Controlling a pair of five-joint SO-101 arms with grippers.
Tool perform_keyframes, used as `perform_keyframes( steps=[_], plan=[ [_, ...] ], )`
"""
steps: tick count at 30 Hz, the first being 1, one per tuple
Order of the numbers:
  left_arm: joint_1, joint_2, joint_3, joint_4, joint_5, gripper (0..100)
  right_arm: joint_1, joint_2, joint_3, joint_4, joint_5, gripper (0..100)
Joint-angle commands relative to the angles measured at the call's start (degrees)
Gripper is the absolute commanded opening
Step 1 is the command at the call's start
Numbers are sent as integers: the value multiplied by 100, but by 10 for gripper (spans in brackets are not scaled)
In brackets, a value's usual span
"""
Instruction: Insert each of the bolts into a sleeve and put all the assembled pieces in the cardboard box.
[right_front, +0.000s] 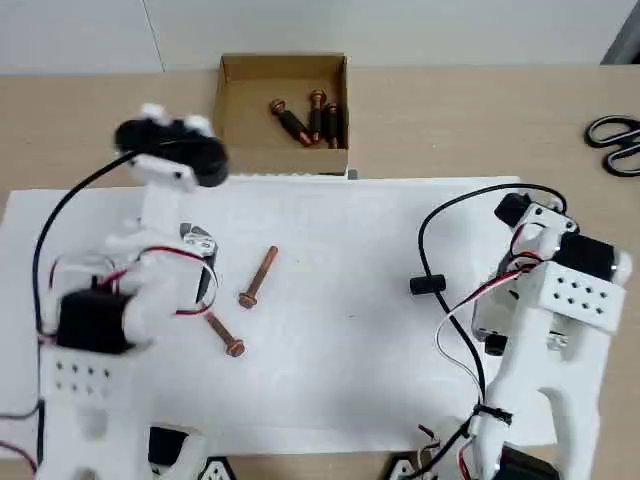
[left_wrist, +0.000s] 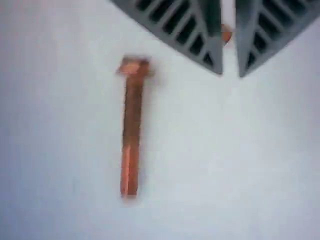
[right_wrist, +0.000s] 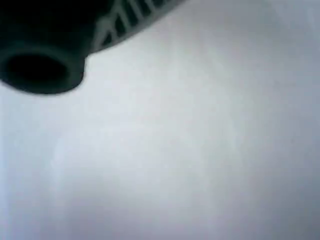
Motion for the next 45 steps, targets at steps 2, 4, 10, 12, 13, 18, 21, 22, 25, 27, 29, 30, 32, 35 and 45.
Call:
perform_keyframes(
  steps=[2, 4, 10, 12, 13, 18, 21, 22, 25, 27, 29, 30, 32, 35, 45],
  plan=[
    [9, 501, -382, 536, -1767, 8, 48, -180, 123, -374, 70, 5],
    [9, 571, -382, 721, -2602, 8, 48, -163, 185, -488, 70, 5],
    [-35, 598, -374, 818, -4897, 8, 40, -145, 211, -708, 220, 5],
    [-53, 607, -330, 818, -5380, 8, 48, -145, 211, -743, 352, 4],
    [-53, 607, -242, 818, -5582, 8, 66, -145, 211, -760, 378, 4],
    [-290, 598, 479, 809, -6875, 8, 66, -145, 211, -734, 378, 4],
    [-484, 598, 1042, 774, -7974, 10, 66, -145, 211, -725, 369, 4],
    [-519, 589, 1191, 774, -8255, 10, 66, -163, 211, -725, 369, 4],
    [-519, 589, 1481, 774, -8677, 11, 66, -180, 211, -716, 360, 4],
    [-484, 607, 1552, 774, -8774, 11, 66, -180, 211, -716, 360, 4],
    [-369, 607, 1648, 774, -8782, 19, 66, -154, 211, -716, 360, 4],
    [-343, 607, 1692, 765, -8782, 31, 66, -145, 211, -716, 360, 4],
    [-308, 607, 1824, 659, -8782, 57, 66, -145, 220, -716, 360, 4],
    [-299, 607, 2237, -9, -8782, 70, 66, -145, 220, -725, 360, 4],
    [-176, 615, 3310, -1547, -8721, 84, 57, -189, 519, -787, 369, 4]
  ],
)
